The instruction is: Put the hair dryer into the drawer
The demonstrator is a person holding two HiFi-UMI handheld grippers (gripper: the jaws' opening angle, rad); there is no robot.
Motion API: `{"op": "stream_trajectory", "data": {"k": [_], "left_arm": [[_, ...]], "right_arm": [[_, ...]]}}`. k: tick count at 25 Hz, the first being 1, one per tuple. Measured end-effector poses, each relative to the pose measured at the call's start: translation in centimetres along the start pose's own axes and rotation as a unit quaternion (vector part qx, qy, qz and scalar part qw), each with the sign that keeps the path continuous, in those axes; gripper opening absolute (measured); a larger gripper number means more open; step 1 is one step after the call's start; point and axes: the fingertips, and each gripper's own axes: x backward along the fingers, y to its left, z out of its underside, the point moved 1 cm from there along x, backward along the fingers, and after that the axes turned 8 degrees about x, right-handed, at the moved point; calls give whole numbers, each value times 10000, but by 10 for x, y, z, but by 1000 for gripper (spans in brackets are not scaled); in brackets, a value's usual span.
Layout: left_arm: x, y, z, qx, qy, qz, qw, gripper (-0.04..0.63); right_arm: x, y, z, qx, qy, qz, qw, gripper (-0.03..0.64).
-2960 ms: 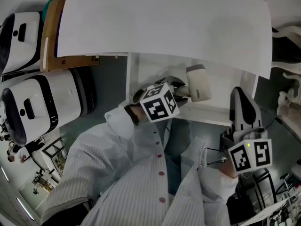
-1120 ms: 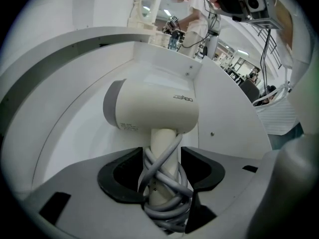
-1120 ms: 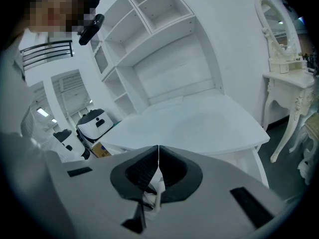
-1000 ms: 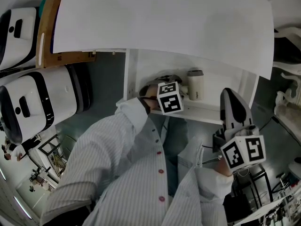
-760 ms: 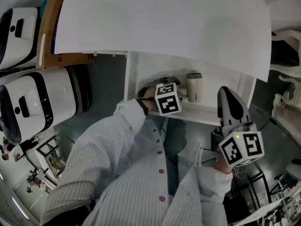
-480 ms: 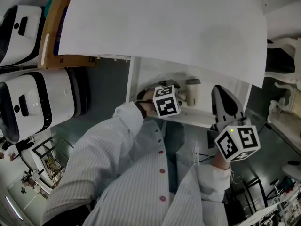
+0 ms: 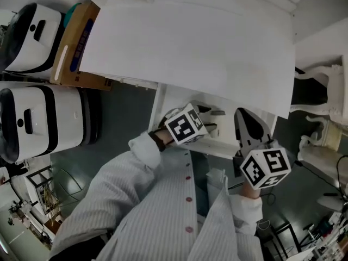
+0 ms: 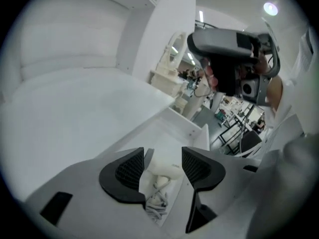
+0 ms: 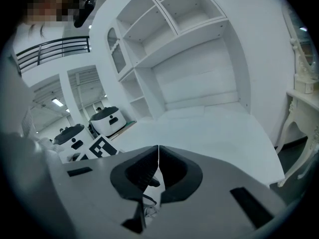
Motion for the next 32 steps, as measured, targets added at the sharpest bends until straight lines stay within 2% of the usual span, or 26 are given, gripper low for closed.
{"op": "stream_trajectory", "data": {"k": [3, 6, 10, 16, 19, 25, 29, 32], "left_arm": [[29, -6, -35, 216, -686, -41, 9974, 229], [60, -11, -66, 358, -1371, -126, 9898, 212], [105, -23, -101, 500, -2224, -152, 9736, 174], [169, -44, -145, 264, -3172, -281, 9476, 91], [196, -57, -161, 142, -3490, -222, 9367, 63], [230, -84, -180, 38, -3868, 23, 9222, 12], [242, -101, -189, -48, -4036, 180, 9147, 9], [248, -104, -194, -93, -4157, 161, 9093, 9]], "right_arm": [[4, 4, -20, 162, -138, -49, 9998, 12], [10, 8, -38, 279, -303, -88, 9991, 12], [19, 15, -64, 468, -554, -149, 9973, 12], [28, 28, -102, 870, -912, -298, 9916, 12], [35, 38, -122, 1108, -1089, -379, 9871, 12], [56, 55, -149, 1446, -1385, -525, 9783, 12], [67, 61, -156, 1562, -1470, -596, 9749, 12], [72, 62, -160, 1602, -1509, -629, 9734, 12]]}}
